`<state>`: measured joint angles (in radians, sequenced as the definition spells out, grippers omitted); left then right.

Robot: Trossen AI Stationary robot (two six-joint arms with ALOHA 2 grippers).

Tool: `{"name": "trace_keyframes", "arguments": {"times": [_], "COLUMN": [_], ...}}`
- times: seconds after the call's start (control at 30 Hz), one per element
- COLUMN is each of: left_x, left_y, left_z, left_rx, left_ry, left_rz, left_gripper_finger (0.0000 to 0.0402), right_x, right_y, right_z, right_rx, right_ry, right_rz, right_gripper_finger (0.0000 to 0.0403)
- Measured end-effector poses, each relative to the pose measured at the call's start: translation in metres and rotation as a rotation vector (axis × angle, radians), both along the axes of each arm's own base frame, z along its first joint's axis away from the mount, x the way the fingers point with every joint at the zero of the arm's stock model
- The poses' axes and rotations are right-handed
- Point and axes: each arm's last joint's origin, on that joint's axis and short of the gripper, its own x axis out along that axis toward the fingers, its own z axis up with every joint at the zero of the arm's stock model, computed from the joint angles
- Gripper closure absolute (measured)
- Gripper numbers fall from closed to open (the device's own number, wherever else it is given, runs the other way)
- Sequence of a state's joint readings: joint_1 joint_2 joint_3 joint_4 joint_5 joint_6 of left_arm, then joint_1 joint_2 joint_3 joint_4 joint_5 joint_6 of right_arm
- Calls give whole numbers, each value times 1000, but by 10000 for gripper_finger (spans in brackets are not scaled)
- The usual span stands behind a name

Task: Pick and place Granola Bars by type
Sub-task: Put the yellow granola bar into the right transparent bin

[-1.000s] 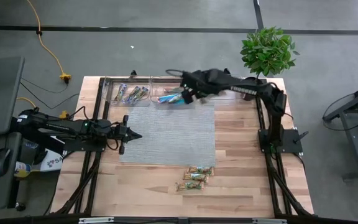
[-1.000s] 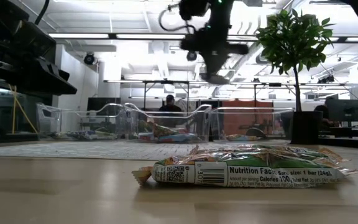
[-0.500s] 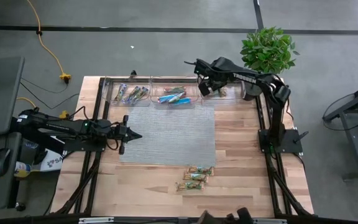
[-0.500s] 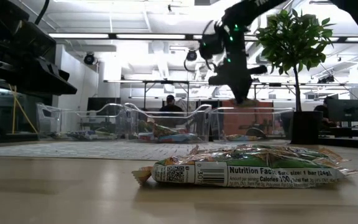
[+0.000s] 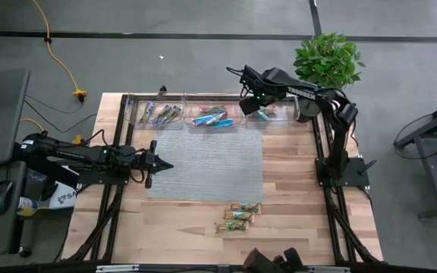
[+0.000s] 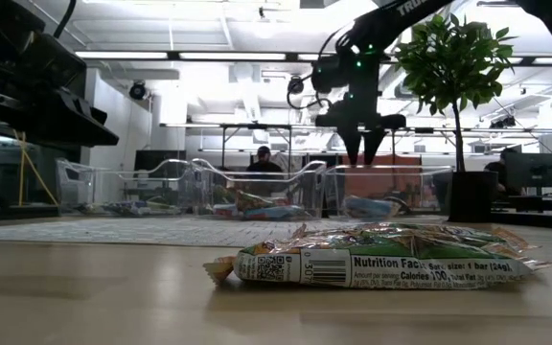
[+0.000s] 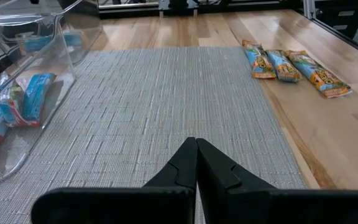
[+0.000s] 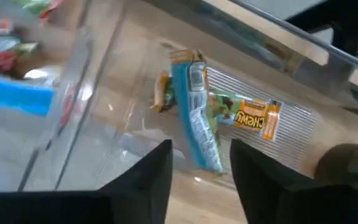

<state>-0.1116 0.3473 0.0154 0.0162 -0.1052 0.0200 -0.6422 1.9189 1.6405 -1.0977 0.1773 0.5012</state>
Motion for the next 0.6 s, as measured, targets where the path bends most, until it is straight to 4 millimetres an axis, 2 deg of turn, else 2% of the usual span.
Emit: {"name": "trace_keyframes", "arguments": {"times": [0.17,0.3,0.37,0.47,0.6], "left_x": [0,0,0,0,0], "left_y": [0,0,0,0,0], "left_z": [0,0,0,0,0], "left_rx": [0,0,0,0,0], "left_ry": [0,0,0,0,0], "left_rz": [0,0,0,0,1], "left_gripper_finger": [401,401,401,401,401], "right_x": [6,19,26,40,57], "right_y": [11,39,60,102,166], "right_z": [24,55,67,80,80], "right_rx": [8,28,38,53,83], "right_ry": [-174,-401,-471,-531,-522], "right_rz": [170,355,434,567,707], "right_gripper_finger": [239,238,237,237,237]}}
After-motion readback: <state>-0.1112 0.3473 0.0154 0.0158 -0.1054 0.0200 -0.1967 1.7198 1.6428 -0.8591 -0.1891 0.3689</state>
